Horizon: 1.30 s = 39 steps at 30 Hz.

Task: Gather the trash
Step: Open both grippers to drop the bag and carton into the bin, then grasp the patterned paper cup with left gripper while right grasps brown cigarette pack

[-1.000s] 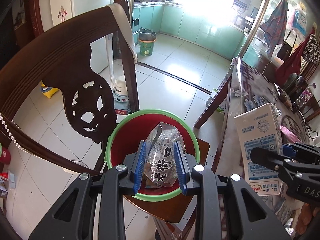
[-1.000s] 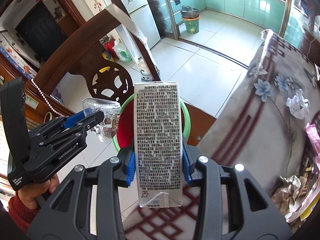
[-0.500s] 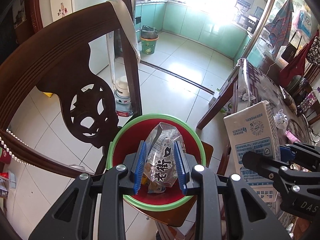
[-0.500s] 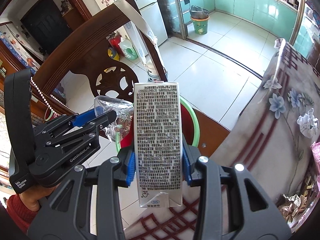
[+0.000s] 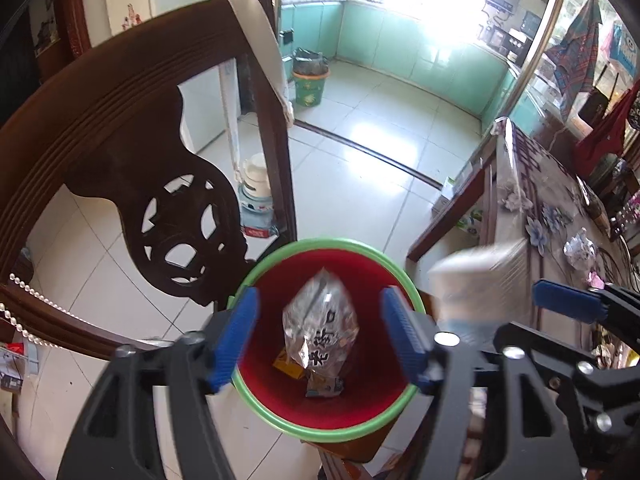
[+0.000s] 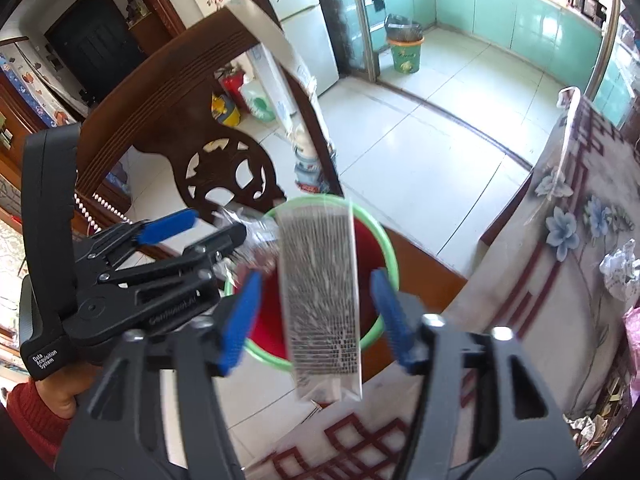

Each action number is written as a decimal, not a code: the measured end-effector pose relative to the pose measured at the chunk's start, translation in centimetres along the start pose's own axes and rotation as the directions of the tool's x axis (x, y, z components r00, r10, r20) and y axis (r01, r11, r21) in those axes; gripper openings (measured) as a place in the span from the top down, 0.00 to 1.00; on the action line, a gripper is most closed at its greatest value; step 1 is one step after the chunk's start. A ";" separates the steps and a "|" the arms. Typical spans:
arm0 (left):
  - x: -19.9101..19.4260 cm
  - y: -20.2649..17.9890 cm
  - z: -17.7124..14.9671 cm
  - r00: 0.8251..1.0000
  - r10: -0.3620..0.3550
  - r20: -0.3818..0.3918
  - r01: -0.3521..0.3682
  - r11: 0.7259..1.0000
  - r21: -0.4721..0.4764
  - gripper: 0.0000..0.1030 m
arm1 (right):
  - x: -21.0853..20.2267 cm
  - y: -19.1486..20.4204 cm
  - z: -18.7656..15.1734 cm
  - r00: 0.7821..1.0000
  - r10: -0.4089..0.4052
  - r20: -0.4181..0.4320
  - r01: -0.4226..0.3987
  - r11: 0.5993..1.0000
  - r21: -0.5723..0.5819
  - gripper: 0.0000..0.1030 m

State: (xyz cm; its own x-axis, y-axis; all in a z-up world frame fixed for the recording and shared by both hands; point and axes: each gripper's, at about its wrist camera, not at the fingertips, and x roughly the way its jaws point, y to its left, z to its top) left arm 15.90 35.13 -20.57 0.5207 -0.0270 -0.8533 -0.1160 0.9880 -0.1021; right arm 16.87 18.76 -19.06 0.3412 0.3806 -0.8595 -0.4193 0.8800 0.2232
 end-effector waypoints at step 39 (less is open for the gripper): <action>-11.2 -30.1 -14.4 0.925 -0.353 -0.140 0.378 0.820 0.430 0.38 | -24.4 -23.4 -30.3 0.923 -0.373 -0.090 0.367 0.787 0.496 0.37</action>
State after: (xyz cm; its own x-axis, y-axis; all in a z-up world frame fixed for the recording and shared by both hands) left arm 1.42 3.54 -15.33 0.4043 -0.3953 -0.8248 0.4659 0.8650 -0.1863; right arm -7.13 -19.73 -17.25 0.3955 -0.0027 -0.9184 0.2124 0.9732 0.0886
